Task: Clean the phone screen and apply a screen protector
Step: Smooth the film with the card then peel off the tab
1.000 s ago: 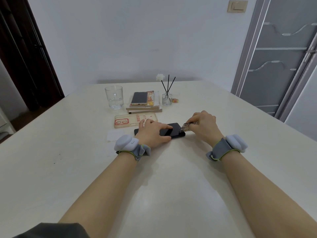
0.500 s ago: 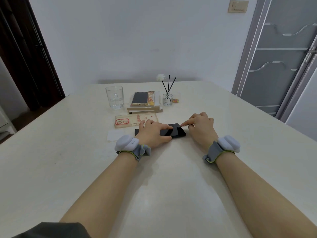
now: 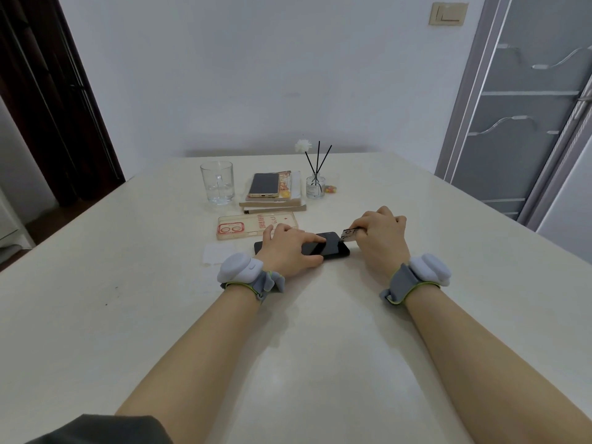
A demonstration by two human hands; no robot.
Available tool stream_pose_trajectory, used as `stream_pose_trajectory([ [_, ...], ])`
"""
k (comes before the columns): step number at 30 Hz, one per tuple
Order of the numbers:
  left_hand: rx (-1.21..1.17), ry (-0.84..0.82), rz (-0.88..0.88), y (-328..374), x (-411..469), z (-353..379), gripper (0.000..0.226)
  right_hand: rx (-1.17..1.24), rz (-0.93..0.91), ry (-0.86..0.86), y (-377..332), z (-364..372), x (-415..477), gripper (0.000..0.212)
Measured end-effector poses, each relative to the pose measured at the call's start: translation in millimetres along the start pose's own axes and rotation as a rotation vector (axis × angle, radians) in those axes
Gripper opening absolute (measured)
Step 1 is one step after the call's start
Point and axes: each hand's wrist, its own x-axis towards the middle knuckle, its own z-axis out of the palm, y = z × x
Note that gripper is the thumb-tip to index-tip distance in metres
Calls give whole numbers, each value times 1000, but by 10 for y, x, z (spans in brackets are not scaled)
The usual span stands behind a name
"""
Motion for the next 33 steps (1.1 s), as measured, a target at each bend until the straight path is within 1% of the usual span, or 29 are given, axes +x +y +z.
stream_pose_trajectory([
  [2, 15, -2, -5, 1, 6, 3, 43, -4, -13, -39, -13, 35, -6, 43],
  [4, 21, -4, -13, -3, 12, 1, 43, -18, -20, -57, -36, 60, 6, 43],
  [7, 12, -5, -14, -5, 10, -1, 43, -6, -13, 1, -54, 53, 35, 36],
  [9, 11, -4, -13, -3, 10, 0, 43, -20, -11, 17, -56, 57, 39, 35],
  [14, 13, -7, -14, -1, 12, -8, 44, -61, -34, -55, -101, 126, 68, 41],
  [18, 10, -7, -15, -5, 11, -7, 44, -66, -10, 23, -120, 142, 102, 36],
  [22, 16, -5, -15, -1, 10, -4, 44, -95, -22, -48, -133, 183, 110, 41],
  [26, 12, -14, -17, -5, 16, -10, 44, -74, 23, 47, -132, 178, 117, 34],
  [27, 11, -16, -18, -5, 16, -11, 44, -71, 28, 53, -131, 178, 114, 34],
  [31, 9, -18, -21, -4, 19, -7, 44, -96, 8, -31, -130, 190, 112, 39],
  [33, -4, -23, -23, -13, 23, -12, 47, -72, 21, 22, -120, 173, 115, 39],
])
